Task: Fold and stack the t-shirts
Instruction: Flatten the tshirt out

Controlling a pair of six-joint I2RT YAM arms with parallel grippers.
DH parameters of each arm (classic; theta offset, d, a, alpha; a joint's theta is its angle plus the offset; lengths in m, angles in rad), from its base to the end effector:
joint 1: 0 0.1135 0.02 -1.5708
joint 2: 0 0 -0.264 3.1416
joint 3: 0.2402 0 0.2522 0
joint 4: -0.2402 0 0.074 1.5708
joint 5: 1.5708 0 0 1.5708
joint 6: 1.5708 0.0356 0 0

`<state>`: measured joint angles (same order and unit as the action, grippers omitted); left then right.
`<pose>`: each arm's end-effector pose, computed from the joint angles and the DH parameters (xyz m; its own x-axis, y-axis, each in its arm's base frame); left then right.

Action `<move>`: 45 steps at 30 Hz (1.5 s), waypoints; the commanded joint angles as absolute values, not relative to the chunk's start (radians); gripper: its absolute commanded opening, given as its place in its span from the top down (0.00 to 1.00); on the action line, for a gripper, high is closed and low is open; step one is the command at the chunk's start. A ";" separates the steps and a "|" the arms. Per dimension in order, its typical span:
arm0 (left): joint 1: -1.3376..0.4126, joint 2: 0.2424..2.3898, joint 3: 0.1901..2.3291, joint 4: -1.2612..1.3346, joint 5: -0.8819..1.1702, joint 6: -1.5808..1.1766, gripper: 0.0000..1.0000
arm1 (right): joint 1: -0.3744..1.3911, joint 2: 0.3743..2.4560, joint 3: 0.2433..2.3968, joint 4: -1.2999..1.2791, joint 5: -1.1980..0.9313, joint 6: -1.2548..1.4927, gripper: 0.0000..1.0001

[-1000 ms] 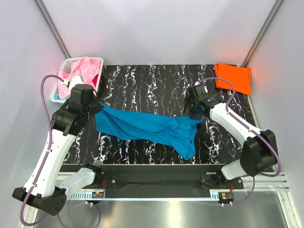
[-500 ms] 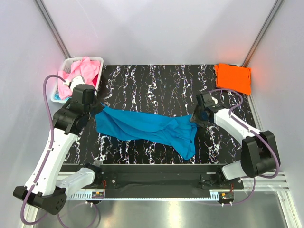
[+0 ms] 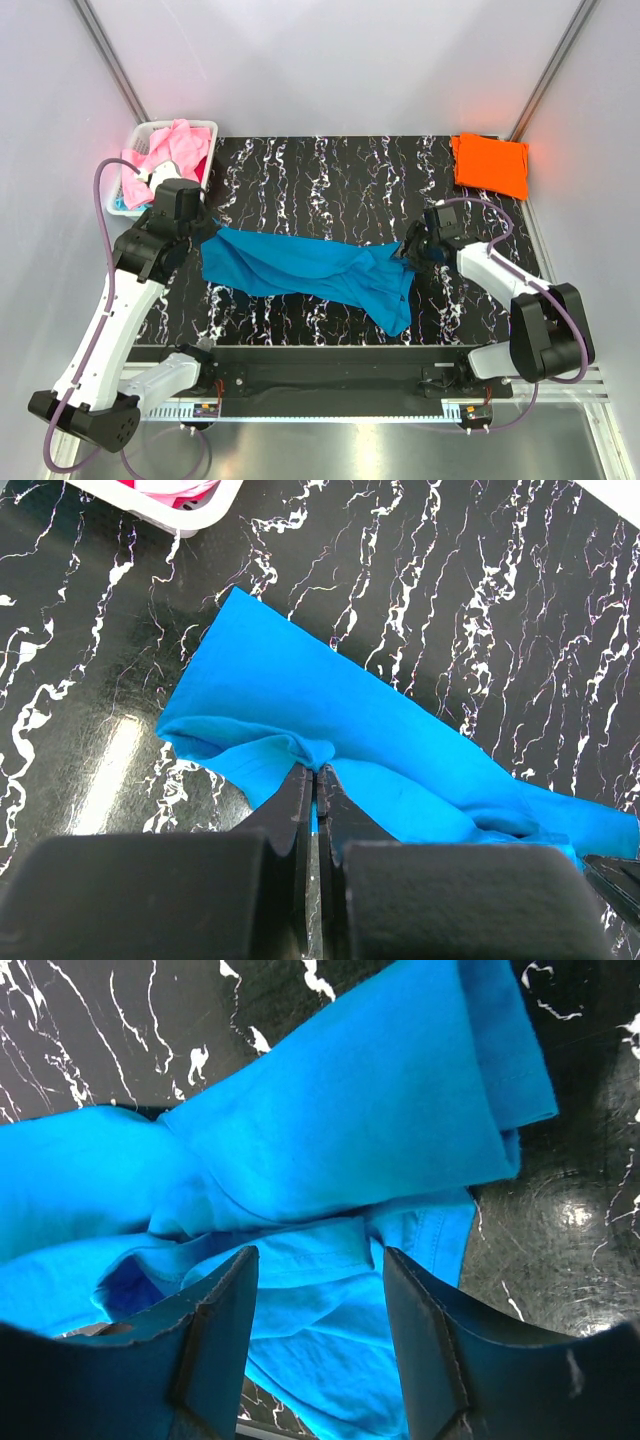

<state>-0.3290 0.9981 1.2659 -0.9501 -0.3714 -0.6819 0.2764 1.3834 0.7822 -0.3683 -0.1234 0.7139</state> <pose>0.1750 -0.0461 0.3905 -0.4851 -0.4550 -0.7468 -0.3493 0.8837 -0.3115 0.2572 0.0775 0.1936 -0.8208 0.4426 -0.3611 0.2641 0.8546 0.4471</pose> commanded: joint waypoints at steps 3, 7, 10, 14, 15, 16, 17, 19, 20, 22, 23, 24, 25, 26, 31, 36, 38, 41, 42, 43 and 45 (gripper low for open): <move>-0.327 0.999 1.266 -0.913 -0.391 -0.672 1.00 | 0.267 1.347 0.762 -0.305 -0.149 0.723 0.41; -0.327 1.002 1.266 -0.914 -0.388 -0.672 1.00 | 0.265 1.356 0.752 -0.299 -0.150 0.727 0.44; -0.327 0.999 1.264 -0.913 -0.390 -0.672 1.00 | 0.256 1.381 0.749 -0.295 -0.185 0.742 0.47; -0.327 0.996 1.266 -0.913 -0.391 -0.672 1.00 | 0.255 1.411 0.745 -0.287 -0.187 0.749 0.51; -0.327 0.994 1.264 -0.913 -0.391 -0.672 1.00 | 0.253 1.422 0.741 -0.284 -0.190 0.750 0.53; -0.327 0.994 1.264 -0.914 -0.393 -0.670 1.00 | 0.253 1.425 0.739 -0.278 -0.201 0.752 0.54; -0.327 0.993 1.264 -0.913 -0.394 -0.669 1.00 | 0.253 1.430 0.738 -0.273 -0.204 0.756 0.56; -0.327 0.992 1.262 -0.913 -0.396 -0.669 1.00 | 0.253 1.431 0.736 -0.268 -0.207 0.761 0.63; -0.327 0.994 1.264 -0.913 -0.394 -0.670 1.00 | 0.253 1.433 0.738 -0.270 -0.207 0.759 0.65; -0.327 0.996 1.264 -0.913 -0.391 -0.672 1.00 | 0.253 1.427 0.736 -0.270 -0.206 0.767 0.81; -0.327 0.999 1.266 -0.914 -0.388 -0.672 1.00 | 0.255 1.424 0.738 -0.271 -0.207 0.767 0.90; -0.327 0.999 1.267 -0.913 -0.388 -0.672 1.00 | 0.253 1.414 0.738 -0.272 -0.196 0.769 0.99; -0.327 1.000 1.267 -0.914 -0.385 -0.670 1.00 | 0.255 1.407 0.739 -0.278 -0.192 0.767 1.00; -0.327 1.002 1.267 -0.913 -0.379 -0.670 1.00 | 0.253 1.399 0.741 -0.282 -0.187 0.762 1.00; -0.327 1.005 1.262 -0.913 -0.370 -0.664 1.00 | 0.255 1.306 0.793 -0.394 -0.127 0.735 1.00; -0.327 0.994 1.276 -0.913 -0.361 -0.654 1.00 | 0.256 1.177 0.944 -0.557 -0.078 0.667 1.00; -0.327 0.989 1.285 -0.913 -0.344 -0.635 1.00 | 0.255 1.120 1.000 -0.646 -0.066 0.628 1.00; -0.327 0.970 1.308 -0.902 -0.309 -0.588 1.00 | 0.255 1.040 1.104 -0.738 -0.054 0.574 1.00; -0.327 0.963 1.324 -0.897 -0.295 -0.569 1.00 | 0.255 1.025 1.164 -0.759 -0.046 0.546 1.00; -0.327 0.953 1.331 -0.893 -0.279 -0.531 1.00 | 0.255 1.010 1.195 -0.805 -0.041 0.534 1.00; -0.327 0.943 1.351 -0.876 -0.252 -0.493 1.00 | 0.255 0.979 1.296 -0.842 -0.037 0.491 1.00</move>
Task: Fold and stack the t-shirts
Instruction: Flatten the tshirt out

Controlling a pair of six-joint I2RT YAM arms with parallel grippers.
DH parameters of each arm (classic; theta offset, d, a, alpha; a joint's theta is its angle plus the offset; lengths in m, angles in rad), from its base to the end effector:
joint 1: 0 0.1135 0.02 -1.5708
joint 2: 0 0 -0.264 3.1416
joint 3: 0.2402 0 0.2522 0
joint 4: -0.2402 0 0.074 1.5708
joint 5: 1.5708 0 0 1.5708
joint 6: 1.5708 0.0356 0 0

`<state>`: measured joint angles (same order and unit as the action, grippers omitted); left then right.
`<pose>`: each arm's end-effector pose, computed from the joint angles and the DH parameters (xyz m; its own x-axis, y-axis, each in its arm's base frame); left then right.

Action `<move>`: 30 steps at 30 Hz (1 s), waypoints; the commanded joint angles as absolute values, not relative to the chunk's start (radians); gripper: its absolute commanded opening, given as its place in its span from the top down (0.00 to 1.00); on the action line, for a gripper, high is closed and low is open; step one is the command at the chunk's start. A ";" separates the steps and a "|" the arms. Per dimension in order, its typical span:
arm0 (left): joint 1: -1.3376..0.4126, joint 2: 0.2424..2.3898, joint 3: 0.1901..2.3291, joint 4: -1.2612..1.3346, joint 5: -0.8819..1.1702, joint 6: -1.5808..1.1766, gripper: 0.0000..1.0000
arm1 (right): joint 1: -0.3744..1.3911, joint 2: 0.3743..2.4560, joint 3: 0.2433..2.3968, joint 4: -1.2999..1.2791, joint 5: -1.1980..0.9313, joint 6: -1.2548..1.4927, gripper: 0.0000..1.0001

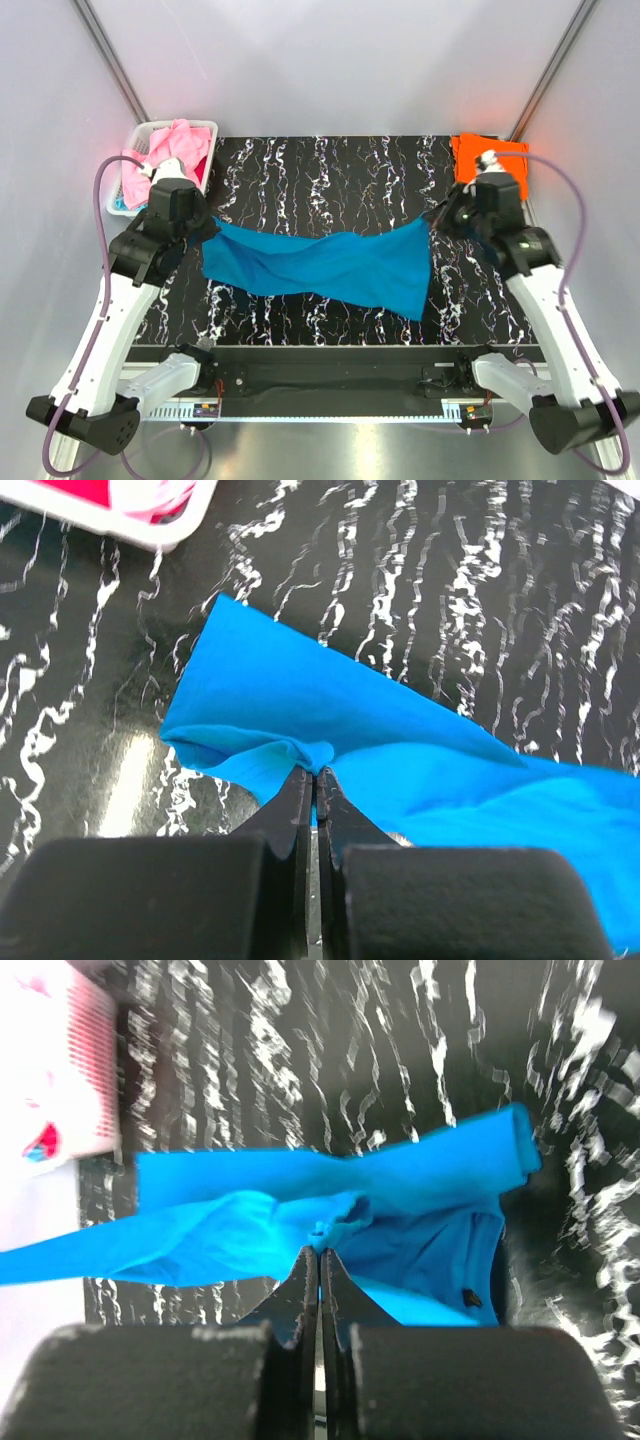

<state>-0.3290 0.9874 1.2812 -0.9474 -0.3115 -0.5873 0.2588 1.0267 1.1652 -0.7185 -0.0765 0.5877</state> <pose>0.1713 -0.0470 0.3966 -0.5218 -0.3792 -0.7641 -0.2545 0.9242 -0.2848 0.2016 0.0562 0.3726 -0.6166 0.4086 -0.6729 0.0300 0.8663 0.4986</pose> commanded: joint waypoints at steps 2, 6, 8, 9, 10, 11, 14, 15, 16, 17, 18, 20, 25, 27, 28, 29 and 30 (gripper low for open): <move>-0.327 0.945 1.394 -0.867 -0.233 -0.447 1.00 | 0.255 0.973 1.371 -0.894 -0.040 0.463 1.00; -0.327 0.959 1.502 -0.850 -0.189 -0.408 1.00 | 0.255 0.994 1.580 -0.942 -0.095 0.399 1.00; -0.327 0.957 1.566 -0.831 -0.157 -0.400 1.00 | 0.255 1.002 1.670 -0.962 -0.103 0.384 1.00; -0.327 0.953 1.590 -0.828 -0.149 -0.394 1.00 | 0.255 1.003 1.701 -0.983 -0.104 0.371 1.00; -0.327 0.948 1.609 -0.827 -0.134 -0.390 1.00 | 0.255 1.002 1.727 -0.991 -0.109 0.362 1.00; -0.327 0.940 1.638 -0.825 -0.126 -0.384 1.00 | 0.256 0.993 1.774 -0.999 -0.117 0.356 1.00; -0.327 0.885 1.657 -0.807 -0.086 -0.350 1.00 | 0.255 0.962 1.863 -1.020 -0.155 0.316 1.00; -0.327 0.849 1.658 -0.804 -0.077 -0.339 1.00 | 0.256 0.954 1.887 -1.032 -0.164 0.295 1.00; -0.327 0.832 1.655 -0.798 -0.066 -0.324 1.00 | 0.255 0.948 1.913 -1.038 -0.175 0.285 1.00; -0.327 0.812 1.657 -0.795 -0.060 -0.318 1.00 | 0.255 0.940 1.966 -1.045 -0.193 0.275 1.00; -0.327 0.780 1.654 -0.795 -0.055 -0.307 1.00 | 0.255 0.939 1.994 -1.054 -0.204 0.259 1.00; -0.327 0.746 1.654 -0.788 -0.048 -0.302 1.00 | 0.255 0.933 2.069 -1.057 -0.221 0.249 1.00; -0.327 0.669 1.632 -0.785 -0.015 -0.298 1.00 | 0.255 0.930 2.203 -1.063 -0.258 0.232 1.00; -0.327 0.635 1.614 -0.787 -0.020 -0.298 1.00 | 0.255 0.916 2.238 -1.052 -0.265 0.229 1.00; -0.327 0.635 1.611 -0.787 -0.026 -0.299 1.00 | 0.255 0.916 2.238 -1.043 -0.265 0.227 1.00; -0.327 0.627 1.609 -0.787 -0.038 -0.299 1.00 | 0.253 0.908 2.237 -1.037 -0.261 0.227 1.00; -0.327 0.630 1.608 -0.787 -0.055 -0.302 1.00 | 0.253 0.907 2.230 -1.020 -0.256 0.226 1.00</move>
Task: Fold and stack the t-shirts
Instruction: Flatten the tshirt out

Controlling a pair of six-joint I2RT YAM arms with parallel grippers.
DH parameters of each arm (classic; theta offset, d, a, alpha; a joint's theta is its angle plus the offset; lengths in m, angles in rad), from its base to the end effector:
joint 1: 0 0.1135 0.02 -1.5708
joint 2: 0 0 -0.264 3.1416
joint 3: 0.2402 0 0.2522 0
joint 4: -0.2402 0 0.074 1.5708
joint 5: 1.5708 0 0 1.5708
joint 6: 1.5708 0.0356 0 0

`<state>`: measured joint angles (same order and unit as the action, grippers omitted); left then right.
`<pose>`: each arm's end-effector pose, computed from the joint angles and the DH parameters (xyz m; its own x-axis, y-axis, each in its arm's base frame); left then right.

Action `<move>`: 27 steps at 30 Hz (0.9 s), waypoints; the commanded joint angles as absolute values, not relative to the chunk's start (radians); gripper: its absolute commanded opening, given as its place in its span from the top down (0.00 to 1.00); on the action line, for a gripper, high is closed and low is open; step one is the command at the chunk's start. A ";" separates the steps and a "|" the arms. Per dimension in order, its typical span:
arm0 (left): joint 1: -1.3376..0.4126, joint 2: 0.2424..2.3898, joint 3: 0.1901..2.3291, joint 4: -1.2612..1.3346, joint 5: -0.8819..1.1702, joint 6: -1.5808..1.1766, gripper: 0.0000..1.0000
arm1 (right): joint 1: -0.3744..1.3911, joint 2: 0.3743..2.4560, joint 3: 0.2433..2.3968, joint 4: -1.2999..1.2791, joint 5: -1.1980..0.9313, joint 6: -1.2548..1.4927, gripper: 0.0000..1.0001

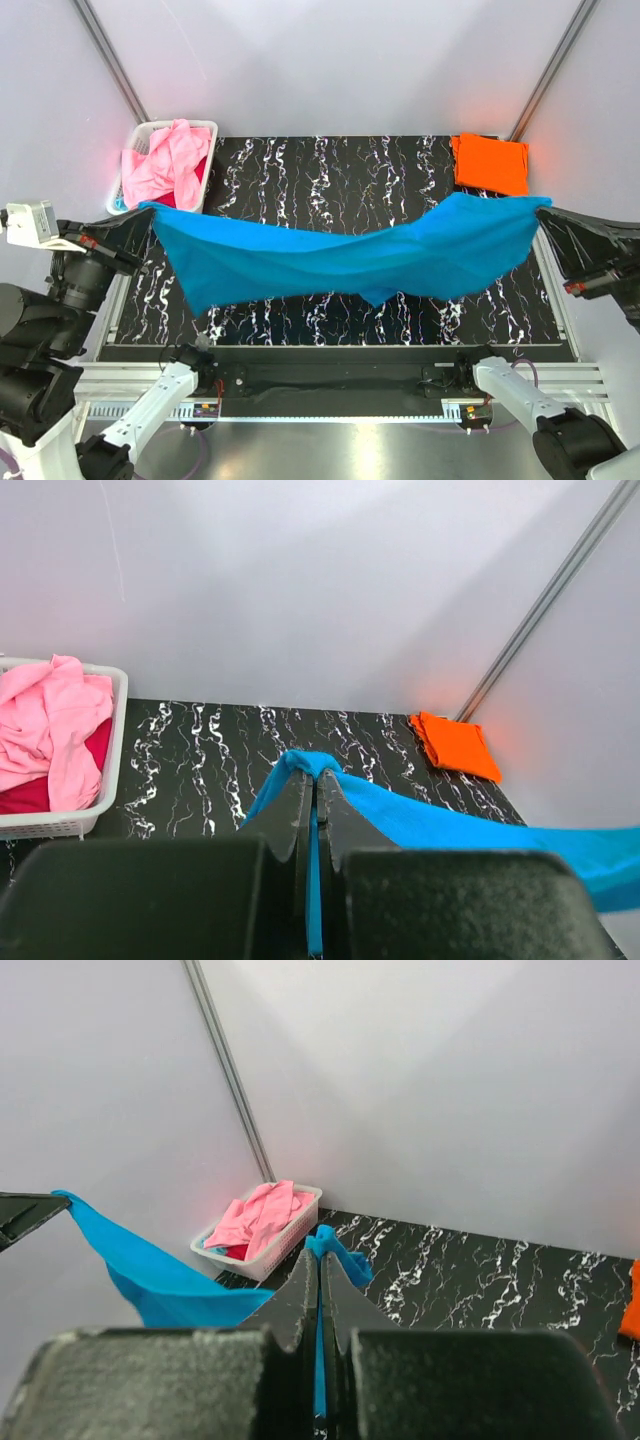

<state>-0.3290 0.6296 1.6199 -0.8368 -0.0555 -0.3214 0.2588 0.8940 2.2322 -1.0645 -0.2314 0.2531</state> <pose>-0.0003 0.0022 0.5234 0.0518 -0.3510 -0.9350 0.3026 0.8977 -0.3202 -0.0433 -0.0030 0.6009 0.1371 0.2884 -0.9476 -0.5132 0.8389 0.1811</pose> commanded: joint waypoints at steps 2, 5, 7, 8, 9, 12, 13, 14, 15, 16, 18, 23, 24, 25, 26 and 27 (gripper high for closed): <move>-0.327 0.659 1.617 -0.790 -0.138 -0.313 1.00 | 0.255 0.910 2.206 -1.002 -0.230 0.219 1.00; -0.327 0.721 1.634 -0.792 -0.264 -0.359 1.00 | 0.255 0.952 2.160 -0.965 -0.189 0.206 1.00; -0.327 0.813 1.641 -0.795 -0.348 -0.396 1.00 | 0.255 0.998 2.125 -0.918 -0.169 0.193 1.00; -0.327 0.856 1.644 -0.796 -0.366 -0.405 1.00 | 0.255 1.017 2.085 -0.898 -0.151 0.187 1.00; -0.327 0.938 1.660 -0.798 -0.380 -0.426 1.00 | 0.255 1.040 2.069 -0.869 -0.137 0.173 1.00; -0.325 1.130 1.728 -0.802 -0.351 -0.457 1.00 | 0.255 1.152 2.060 -0.844 -0.092 0.144 1.00; -0.325 1.175 1.752 -0.802 -0.312 -0.460 1.00 | 0.255 1.210 2.068 -0.839 -0.087 0.140 1.00; -0.322 1.219 1.778 -0.804 -0.287 -0.469 1.00 | 0.255 1.239 2.078 -0.831 -0.086 0.130 1.00; -0.322 1.273 1.839 -0.830 -0.273 -0.479 1.00 | 0.255 1.267 2.091 -0.830 -0.083 0.124 1.00; -0.321 1.355 1.874 -0.842 -0.256 -0.480 1.00 | 0.253 1.320 2.104 -0.831 -0.080 0.121 1.00; -0.313 1.429 1.929 -0.870 -0.244 -0.489 1.00 | 0.253 1.362 2.154 -0.836 -0.072 0.106 1.00; -0.308 1.464 1.990 -0.893 -0.253 -0.476 1.00 | 0.253 1.413 2.249 -0.880 -0.006 0.066 1.00; -0.308 1.448 1.985 -0.893 -0.258 -0.465 1.00 | 0.253 1.404 2.247 -0.885 0.020 0.061 1.00; -0.308 1.431 1.976 -0.893 -0.259 -0.459 1.00 | 0.255 1.375 2.238 -0.885 0.028 0.058 1.00; -0.308 1.413 1.951 -0.891 -0.259 -0.457 1.00 | 0.255 1.359 2.235 -0.885 0.041 0.054 1.00; -0.308 1.366 1.938 -0.891 -0.259 -0.446 1.00 | 0.253 1.344 2.232 -0.890 0.046 0.051 1.00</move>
